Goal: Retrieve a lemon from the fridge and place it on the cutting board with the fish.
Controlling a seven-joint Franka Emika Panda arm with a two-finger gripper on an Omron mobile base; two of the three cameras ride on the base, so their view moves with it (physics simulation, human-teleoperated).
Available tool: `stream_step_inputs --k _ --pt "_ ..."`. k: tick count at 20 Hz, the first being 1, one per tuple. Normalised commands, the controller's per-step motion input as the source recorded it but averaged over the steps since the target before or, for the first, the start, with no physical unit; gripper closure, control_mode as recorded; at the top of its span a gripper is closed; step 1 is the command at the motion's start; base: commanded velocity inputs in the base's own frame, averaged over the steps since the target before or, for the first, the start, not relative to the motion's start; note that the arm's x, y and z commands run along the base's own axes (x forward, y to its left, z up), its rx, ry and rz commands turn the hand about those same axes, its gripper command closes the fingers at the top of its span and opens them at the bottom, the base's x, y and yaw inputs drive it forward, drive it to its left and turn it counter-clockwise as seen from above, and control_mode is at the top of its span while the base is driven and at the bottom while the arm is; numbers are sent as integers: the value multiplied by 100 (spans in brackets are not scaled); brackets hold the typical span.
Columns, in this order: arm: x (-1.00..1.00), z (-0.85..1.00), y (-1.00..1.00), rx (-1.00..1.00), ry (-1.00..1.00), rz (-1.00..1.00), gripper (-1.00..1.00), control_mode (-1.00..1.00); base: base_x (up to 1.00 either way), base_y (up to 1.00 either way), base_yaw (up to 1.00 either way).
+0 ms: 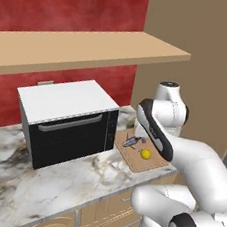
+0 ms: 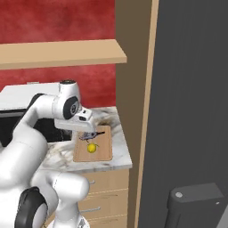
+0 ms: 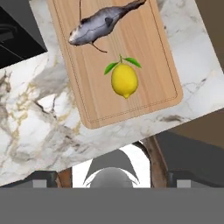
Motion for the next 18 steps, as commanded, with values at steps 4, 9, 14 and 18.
stream_step_inputs --k 4,9,14,18 --pt "-78 29 2 5 11 -20 -100 -100 0 0 0" --pt "-91 -3 -1 1 -2 -1 -100 -100 0 0 0" --pt "-56 -4 0 -3 -8 1 -100 -100 0 0 0" --pt "-27 0 0 -12 -23 5 -100 -100 0 0 0"
